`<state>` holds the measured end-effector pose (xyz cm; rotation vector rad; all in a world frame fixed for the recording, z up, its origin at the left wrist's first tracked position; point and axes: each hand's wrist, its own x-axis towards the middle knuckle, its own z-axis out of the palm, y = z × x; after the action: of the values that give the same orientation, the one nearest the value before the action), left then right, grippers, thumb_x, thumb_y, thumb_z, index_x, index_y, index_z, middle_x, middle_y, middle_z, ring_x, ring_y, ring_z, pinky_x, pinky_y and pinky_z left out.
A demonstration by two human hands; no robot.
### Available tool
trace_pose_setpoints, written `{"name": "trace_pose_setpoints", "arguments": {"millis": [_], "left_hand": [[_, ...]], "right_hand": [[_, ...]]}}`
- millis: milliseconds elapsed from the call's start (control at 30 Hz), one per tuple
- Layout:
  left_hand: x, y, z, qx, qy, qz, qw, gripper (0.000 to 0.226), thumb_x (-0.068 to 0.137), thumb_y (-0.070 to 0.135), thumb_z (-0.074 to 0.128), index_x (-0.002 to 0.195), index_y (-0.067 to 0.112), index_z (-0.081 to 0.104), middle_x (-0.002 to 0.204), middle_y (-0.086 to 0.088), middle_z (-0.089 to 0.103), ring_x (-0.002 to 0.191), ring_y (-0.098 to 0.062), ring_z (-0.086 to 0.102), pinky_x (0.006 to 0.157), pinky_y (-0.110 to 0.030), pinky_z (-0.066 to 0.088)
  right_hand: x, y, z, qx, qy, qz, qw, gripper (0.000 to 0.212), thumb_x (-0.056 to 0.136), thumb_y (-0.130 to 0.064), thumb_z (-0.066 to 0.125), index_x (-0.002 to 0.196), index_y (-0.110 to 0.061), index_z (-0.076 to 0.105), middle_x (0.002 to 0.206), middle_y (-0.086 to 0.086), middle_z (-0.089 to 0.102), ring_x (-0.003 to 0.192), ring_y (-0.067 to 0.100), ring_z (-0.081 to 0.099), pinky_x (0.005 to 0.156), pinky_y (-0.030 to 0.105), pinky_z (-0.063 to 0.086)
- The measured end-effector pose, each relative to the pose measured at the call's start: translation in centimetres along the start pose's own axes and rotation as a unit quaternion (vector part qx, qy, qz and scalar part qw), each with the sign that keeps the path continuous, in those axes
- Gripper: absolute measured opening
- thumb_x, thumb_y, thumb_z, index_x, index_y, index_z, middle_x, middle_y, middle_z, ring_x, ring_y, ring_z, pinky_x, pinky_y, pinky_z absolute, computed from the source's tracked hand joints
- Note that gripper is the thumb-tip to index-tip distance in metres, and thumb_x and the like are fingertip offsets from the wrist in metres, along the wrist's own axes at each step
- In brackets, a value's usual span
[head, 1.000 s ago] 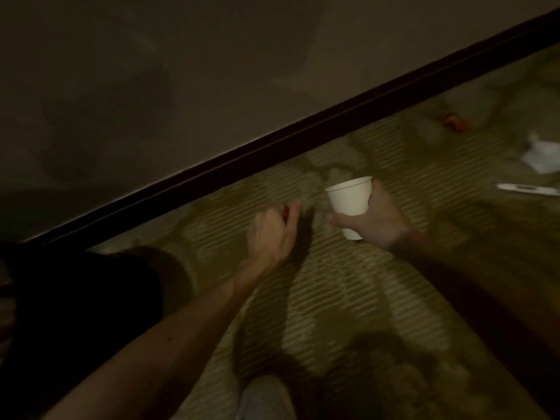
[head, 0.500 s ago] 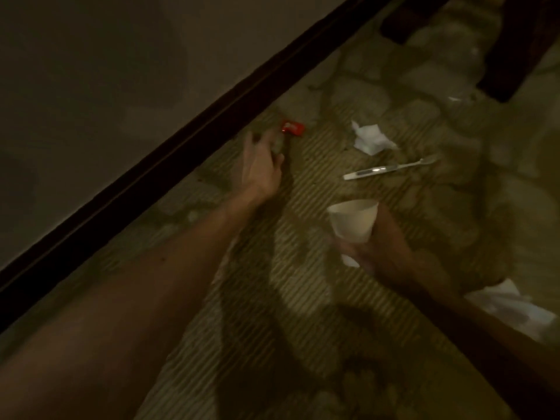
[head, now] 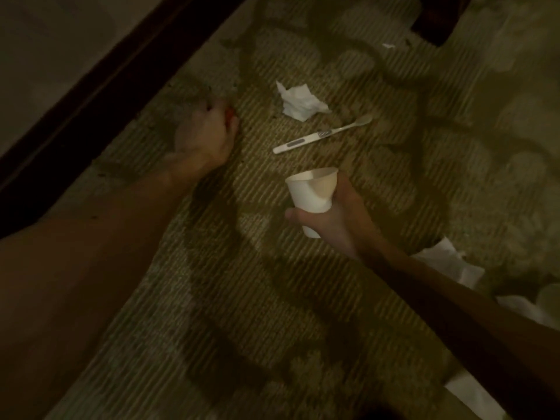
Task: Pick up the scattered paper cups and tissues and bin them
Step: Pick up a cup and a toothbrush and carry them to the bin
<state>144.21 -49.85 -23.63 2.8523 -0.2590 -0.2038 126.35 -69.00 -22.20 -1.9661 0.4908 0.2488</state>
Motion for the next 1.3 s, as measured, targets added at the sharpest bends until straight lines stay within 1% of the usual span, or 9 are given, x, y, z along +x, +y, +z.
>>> {"name": "trace_pose_setpoints", "arguments": {"millis": [200,367,500,600,700,833,1000,1133,1300], "left_hand": [[-2.8,6.6,1.1,-0.041,0.019,0.147,0.988,0.034,0.099,0.055,0.043,0.092,0.023,0.051,0.093,-0.001,0.052,0.079,-0.017,0.046,0.065,-0.034,0.032],[-2.8,8.3,2.5,0.047,-0.05,0.174,0.982,0.042,0.101,0.046,0.046,0.126,0.013,0.049,0.125,-0.016,0.056,0.104,-0.036,0.059,0.073,-0.04,0.041],[-3.9,8.1,2.2,0.116,-0.081,0.17,0.975,0.036,0.105,0.038,0.039,0.122,0.011,0.056,0.112,-0.017,0.061,0.093,-0.032,0.062,0.066,-0.037,0.037],[-5.8,6.7,1.1,-0.073,-0.179,0.092,0.977,0.033,0.103,0.041,0.04,0.103,0.016,0.062,0.086,-0.005,0.062,0.068,-0.018,0.057,0.062,-0.032,0.04],[-9.1,5.8,0.1,-0.278,-0.226,-0.02,0.933,0.036,0.101,0.045,0.042,0.092,0.02,0.066,0.078,0.0,0.066,0.066,-0.014,0.062,0.057,-0.027,0.043],[-14.6,5.6,-4.6,-0.504,-0.19,-0.126,0.833,0.042,0.098,0.045,0.048,0.089,0.01,0.069,0.061,-0.007,0.057,0.041,-0.013,0.047,0.037,-0.018,0.031],[-22.2,7.5,-17.9,-0.579,-0.154,-0.166,0.783,0.037,0.101,0.041,0.044,0.092,0.01,0.061,0.059,-0.004,0.053,0.042,-0.011,0.045,0.038,-0.019,0.031],[-29.3,8.2,-30.2,-0.601,-0.115,-0.232,0.756,0.032,0.102,0.039,0.046,0.097,0.011,0.059,0.057,0.001,0.053,0.041,-0.008,0.046,0.038,-0.016,0.031],[-39.1,6.4,-43.6,-0.609,-0.052,-0.321,0.724,0.03,0.101,0.043,0.049,0.086,0.019,0.06,0.061,0.006,0.058,0.049,-0.007,0.052,0.042,-0.02,0.036]], "right_hand": [[1.0,-0.9,-1.5,-0.007,0.02,0.007,1.0,0.094,0.063,-0.041,0.089,0.138,-0.016,0.038,0.118,-0.005,0.057,0.104,0.014,0.058,0.08,0.035,0.054],[0.6,-0.6,-1.9,-0.02,0.018,0.009,1.0,0.09,0.062,-0.043,0.089,0.133,-0.018,0.04,0.108,-0.015,0.055,0.099,0.009,0.057,0.075,0.03,0.052],[0.0,-0.8,-2.2,0.007,0.005,0.028,1.0,0.091,0.064,-0.041,0.089,0.137,-0.018,0.04,0.123,-0.003,0.057,0.109,0.018,0.058,0.088,0.04,0.054],[-0.8,-1.6,-2.0,0.04,0.031,0.049,0.998,0.098,0.064,-0.043,0.088,0.139,-0.018,0.031,0.129,-0.003,0.05,0.115,0.015,0.052,0.094,0.036,0.05],[-1.5,-3.4,-1.5,0.107,0.049,0.07,0.991,0.09,0.067,-0.037,0.087,0.134,-0.014,0.033,0.124,0.0,0.053,0.11,0.015,0.057,0.086,0.034,0.055],[-4.0,-7.7,-1.0,0.217,-0.054,0.071,0.972,0.067,0.079,-0.032,0.079,0.134,-0.009,0.049,0.117,0.008,0.067,0.095,0.021,0.07,0.063,0.028,0.059],[-12.0,-17.4,-3.1,0.219,-0.152,0.058,0.962,0.045,0.086,-0.04,0.069,0.12,-0.011,0.064,0.102,0.009,0.075,0.09,0.024,0.074,0.075,0.044,0.061],[-20.1,-27.3,-5.8,0.181,-0.195,0.042,0.963,0.024,0.083,-0.038,0.073,0.096,-0.018,0.072,0.082,0.0,0.077,0.072,0.014,0.075,0.053,0.022,0.055],[-30.5,-38.3,-5.0,0.124,-0.257,0.05,0.957,0.058,0.065,-0.055,0.081,0.11,-0.033,0.052,0.096,-0.004,0.072,0.075,0.008,0.074,0.059,0.027,0.059]]}}
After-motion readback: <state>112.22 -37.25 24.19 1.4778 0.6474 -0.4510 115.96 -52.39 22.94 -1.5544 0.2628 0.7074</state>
